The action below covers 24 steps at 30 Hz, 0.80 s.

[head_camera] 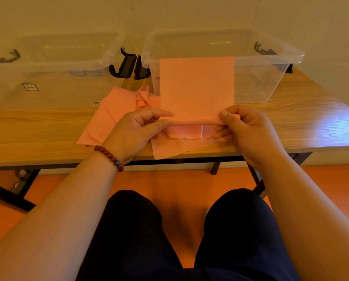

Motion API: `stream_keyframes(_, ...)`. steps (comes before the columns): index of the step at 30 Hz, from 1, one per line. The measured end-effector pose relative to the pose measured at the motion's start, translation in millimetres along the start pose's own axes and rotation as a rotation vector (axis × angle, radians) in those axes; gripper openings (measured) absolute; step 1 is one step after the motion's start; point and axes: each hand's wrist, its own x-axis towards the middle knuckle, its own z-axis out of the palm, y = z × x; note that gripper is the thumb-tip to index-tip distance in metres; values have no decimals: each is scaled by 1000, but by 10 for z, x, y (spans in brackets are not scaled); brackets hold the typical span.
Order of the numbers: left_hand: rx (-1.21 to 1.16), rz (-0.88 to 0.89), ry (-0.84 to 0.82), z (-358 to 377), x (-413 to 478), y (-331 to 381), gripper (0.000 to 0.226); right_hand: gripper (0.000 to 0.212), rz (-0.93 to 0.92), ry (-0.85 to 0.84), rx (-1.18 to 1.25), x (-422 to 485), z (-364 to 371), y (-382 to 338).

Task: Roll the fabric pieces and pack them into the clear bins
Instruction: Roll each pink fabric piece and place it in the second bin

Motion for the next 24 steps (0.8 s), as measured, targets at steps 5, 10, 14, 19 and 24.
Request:
stream_keyframes(5, 92, 27, -6, -21, 5, 9, 17, 13, 35, -8, 19, -6, 1, -12)
stream_keyframes(10, 294, 9, -66, -25, 24, 82, 20, 7, 55, 31, 59, -2, 0, -60)
stream_keyframes(14, 443, 6, -61, -37, 63, 122, 18, 4, 88, 24, 40, 24, 5, -75)
stream_keyframes(19, 599, 37, -61, -50, 137, 192, 21, 5, 116, 17, 15, 68, 1, -83)
stream_keyframes(24, 271, -14, 64, 28, 171, 201, 14, 7, 109, 48, 29, 136, -16, -80)
